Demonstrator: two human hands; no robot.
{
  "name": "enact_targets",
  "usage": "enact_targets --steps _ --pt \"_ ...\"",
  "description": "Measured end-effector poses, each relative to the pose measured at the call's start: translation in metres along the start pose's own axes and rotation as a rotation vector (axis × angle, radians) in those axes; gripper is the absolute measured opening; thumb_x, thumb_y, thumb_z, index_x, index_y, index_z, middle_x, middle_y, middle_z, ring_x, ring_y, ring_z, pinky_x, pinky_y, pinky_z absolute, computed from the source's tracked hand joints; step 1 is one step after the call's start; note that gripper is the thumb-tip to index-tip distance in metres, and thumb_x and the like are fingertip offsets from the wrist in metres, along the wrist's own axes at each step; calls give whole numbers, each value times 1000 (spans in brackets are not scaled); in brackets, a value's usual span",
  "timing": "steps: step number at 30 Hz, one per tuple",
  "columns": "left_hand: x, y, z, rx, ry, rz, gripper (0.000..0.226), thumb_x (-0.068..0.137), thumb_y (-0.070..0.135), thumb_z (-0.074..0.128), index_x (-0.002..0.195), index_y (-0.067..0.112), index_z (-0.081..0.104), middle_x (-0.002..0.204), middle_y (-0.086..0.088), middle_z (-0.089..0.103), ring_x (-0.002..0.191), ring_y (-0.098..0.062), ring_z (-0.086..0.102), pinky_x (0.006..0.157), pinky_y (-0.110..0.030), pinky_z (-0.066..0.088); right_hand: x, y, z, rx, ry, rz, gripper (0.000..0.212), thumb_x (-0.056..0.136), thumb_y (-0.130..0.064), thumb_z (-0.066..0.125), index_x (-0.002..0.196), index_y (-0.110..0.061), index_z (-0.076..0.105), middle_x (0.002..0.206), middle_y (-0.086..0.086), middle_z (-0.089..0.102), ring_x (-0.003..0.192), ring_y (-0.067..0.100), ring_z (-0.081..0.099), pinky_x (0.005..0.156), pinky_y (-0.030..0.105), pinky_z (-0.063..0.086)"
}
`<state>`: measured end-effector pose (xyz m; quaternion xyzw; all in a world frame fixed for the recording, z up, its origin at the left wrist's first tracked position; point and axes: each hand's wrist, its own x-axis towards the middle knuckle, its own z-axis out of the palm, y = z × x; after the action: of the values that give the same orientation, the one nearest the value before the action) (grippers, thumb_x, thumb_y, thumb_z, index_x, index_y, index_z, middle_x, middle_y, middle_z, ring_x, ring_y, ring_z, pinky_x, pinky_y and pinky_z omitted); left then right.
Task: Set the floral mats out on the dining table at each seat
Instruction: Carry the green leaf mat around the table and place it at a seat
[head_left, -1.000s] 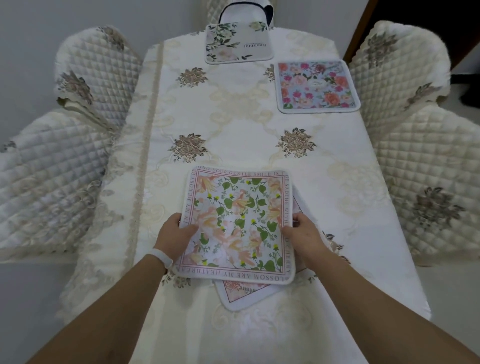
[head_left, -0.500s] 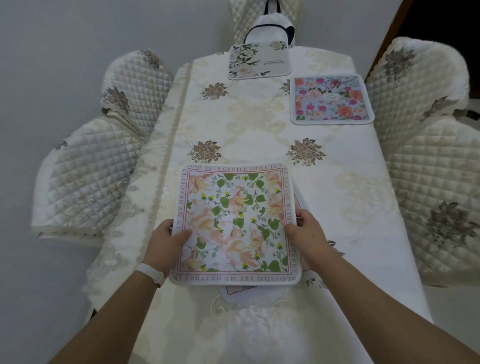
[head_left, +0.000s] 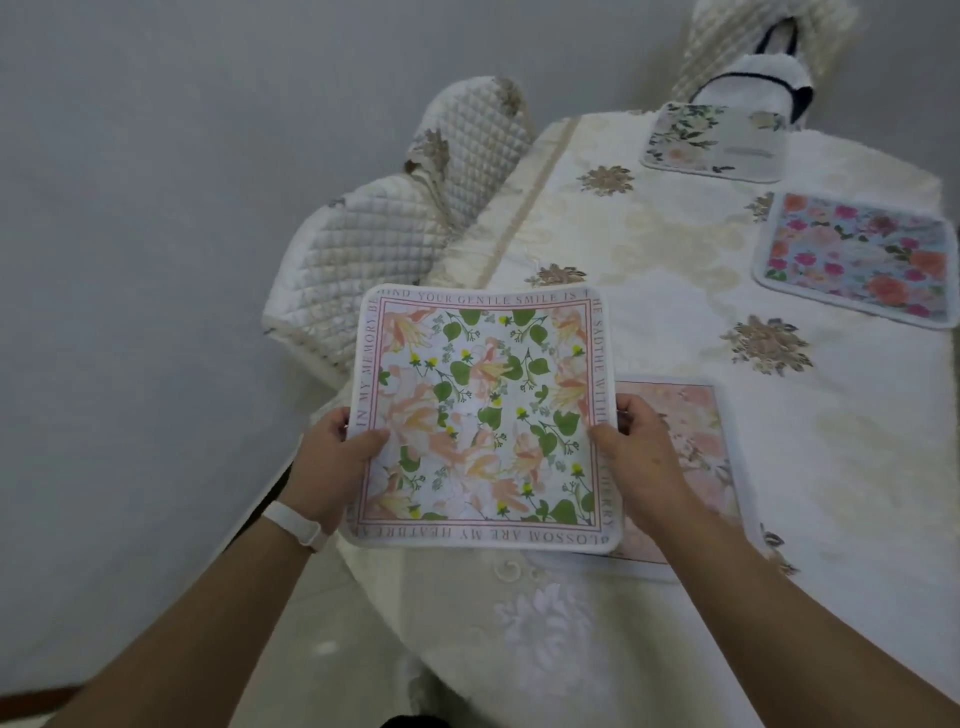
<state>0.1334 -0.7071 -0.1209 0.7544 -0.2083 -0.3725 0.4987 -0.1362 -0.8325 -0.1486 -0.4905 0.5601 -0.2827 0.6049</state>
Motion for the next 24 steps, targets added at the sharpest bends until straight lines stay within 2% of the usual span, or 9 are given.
enact_targets --steps 4,8,11,16,20,24 --pt "-8 -7 -56 -88 29 23 20 88 2 61 108 3 61 97 -12 72 69 -19 73 53 -29 57 -17 -22 39 -42 -54 -54 22 95 -7 57 111 -21 61 99 -2 74 79 16 75 65 33 59" --pt "-8 -16 -115 -182 67 40 13 90 -2 58 97 8 63 87 -11 70 61 -18 71 50 -31 56 -36 -39 96 -62 -80 -93 20 94 -5 58 109 -18 62 98 0 74 80 18 75 60 29 55" --pt "-7 -28 -170 -214 86 30 16 90 0 58 93 14 66 89 -9 73 71 -22 72 61 -39 58 -54 -44 152 -88 -84 -120 18 93 -4 58 105 -16 62 98 3 74 81 20 74 63 33 55" --pt "-6 -42 -280 -263 104 26 16 91 0 57 94 13 65 87 -5 75 72 -19 73 58 -32 57 -87 -47 256 -80 -133 -118 20 91 -1 56 105 -14 62 98 6 75 83 27 76 70 45 60" --pt "-3 -42 -363 -244 162 63 13 90 2 59 92 15 64 93 -7 73 79 -25 72 68 -41 57 -110 -63 330 -96 -180 -154 21 93 -3 56 109 -15 62 101 5 76 84 26 76 72 46 61" --pt "3 -36 -414 -255 170 106 13 91 2 58 93 13 64 93 -8 74 77 -25 73 68 -42 57 -122 -82 377 -112 -186 -191 22 93 -4 57 109 -17 63 104 4 75 89 28 75 80 50 60"
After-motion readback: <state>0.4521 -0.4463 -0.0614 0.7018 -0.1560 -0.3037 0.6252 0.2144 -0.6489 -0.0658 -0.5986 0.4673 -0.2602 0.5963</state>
